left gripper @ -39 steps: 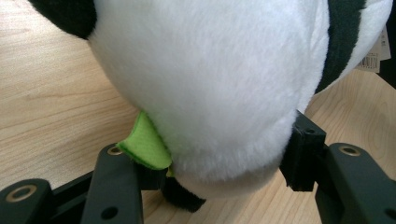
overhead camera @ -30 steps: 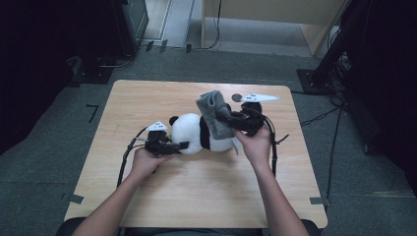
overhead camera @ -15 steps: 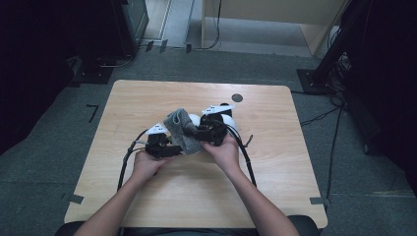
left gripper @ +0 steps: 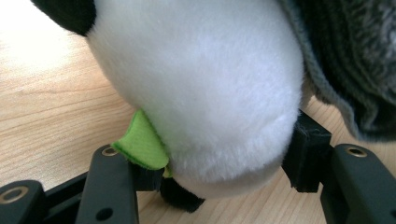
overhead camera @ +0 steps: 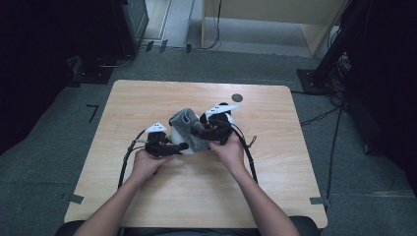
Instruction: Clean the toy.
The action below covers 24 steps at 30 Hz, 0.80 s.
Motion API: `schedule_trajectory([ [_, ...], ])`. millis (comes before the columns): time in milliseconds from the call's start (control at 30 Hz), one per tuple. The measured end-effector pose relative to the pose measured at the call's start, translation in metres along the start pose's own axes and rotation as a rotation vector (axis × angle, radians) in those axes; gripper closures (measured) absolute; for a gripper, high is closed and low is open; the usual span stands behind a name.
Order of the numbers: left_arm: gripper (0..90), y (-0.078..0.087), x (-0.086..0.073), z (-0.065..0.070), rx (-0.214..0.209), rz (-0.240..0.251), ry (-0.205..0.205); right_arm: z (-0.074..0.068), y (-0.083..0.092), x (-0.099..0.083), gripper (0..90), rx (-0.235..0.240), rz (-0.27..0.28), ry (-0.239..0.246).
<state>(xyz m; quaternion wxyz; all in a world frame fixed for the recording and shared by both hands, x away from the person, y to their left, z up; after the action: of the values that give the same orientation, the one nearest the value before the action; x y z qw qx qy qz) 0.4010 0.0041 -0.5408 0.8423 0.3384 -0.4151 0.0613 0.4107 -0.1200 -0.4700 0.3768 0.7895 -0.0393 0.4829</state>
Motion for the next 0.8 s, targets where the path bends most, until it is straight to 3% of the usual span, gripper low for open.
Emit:
schedule_trajectory([
  [300,41.5,0.000,0.003,-0.001,-0.009,-0.020,0.002,0.019,0.023,0.000,76.0,-0.045,0.004,-0.015],
  [800,41.7,0.000,0.006,-0.004,-0.023,-0.036,0.027,0.061,0.073,0.001,75.2,-0.105,0.089,-0.127],
])
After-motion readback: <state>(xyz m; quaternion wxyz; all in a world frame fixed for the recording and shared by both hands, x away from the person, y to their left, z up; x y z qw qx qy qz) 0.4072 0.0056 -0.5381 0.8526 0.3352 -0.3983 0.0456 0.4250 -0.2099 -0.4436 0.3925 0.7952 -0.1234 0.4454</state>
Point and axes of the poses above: each handheld gripper's, and its own axes: y roughly backward along the jaws, x roughly out of its top, z roughly to its right, the point moved 8 cm from there along -y, roughly forward along the jaws, and after that the axes turned 3 degrees about y, right-handed, at the moved point
